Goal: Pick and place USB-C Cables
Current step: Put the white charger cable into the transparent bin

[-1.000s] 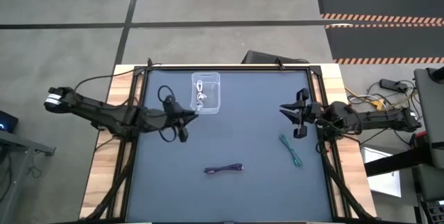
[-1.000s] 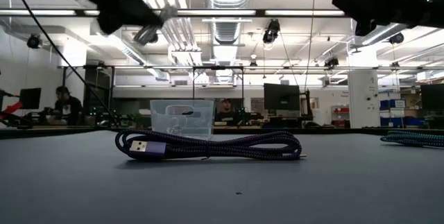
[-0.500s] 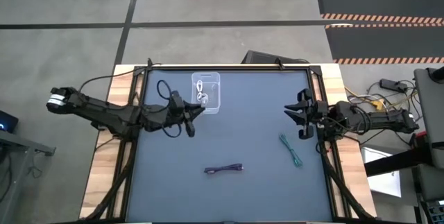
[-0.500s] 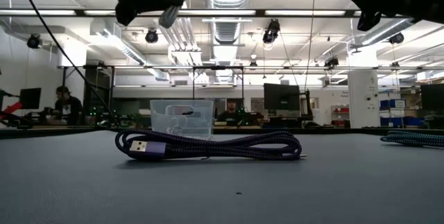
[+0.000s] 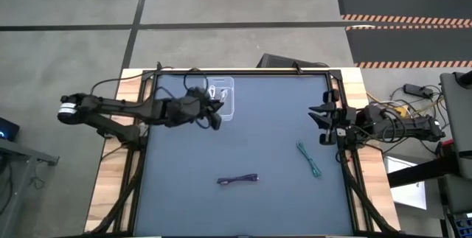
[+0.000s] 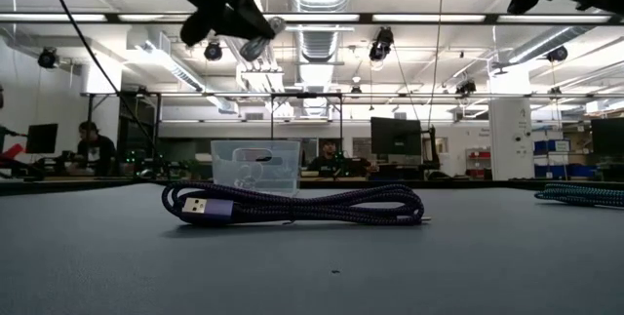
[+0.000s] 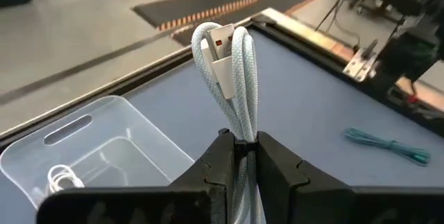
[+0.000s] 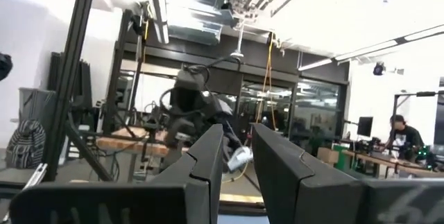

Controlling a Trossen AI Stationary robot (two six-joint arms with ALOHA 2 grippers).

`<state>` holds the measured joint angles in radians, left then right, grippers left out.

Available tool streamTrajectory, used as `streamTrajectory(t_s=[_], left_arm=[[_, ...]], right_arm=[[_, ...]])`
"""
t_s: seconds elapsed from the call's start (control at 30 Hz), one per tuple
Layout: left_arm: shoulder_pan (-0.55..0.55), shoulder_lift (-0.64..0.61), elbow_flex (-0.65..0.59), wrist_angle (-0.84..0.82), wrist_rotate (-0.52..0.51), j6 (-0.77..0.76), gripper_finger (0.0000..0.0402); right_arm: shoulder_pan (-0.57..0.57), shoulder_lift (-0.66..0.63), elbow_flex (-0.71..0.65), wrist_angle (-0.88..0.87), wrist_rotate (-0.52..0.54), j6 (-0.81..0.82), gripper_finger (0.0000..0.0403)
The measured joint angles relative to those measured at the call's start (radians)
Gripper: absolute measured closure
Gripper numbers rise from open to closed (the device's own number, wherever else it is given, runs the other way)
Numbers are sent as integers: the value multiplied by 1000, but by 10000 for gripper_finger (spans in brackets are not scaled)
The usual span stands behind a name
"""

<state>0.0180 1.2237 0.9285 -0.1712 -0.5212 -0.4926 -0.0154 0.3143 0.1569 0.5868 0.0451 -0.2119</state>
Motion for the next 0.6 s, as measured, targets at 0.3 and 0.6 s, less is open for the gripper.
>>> streamTrajectory(t_s=[0.3, 0.6], left_arm=[[174, 108, 76, -139, 149, -22, 376], [320, 240, 154, -252, 266, -21, 375]], right_arm=[[0, 0, 0, -3, 7, -11, 335], [0, 0, 7, 1, 8, -26, 335]])
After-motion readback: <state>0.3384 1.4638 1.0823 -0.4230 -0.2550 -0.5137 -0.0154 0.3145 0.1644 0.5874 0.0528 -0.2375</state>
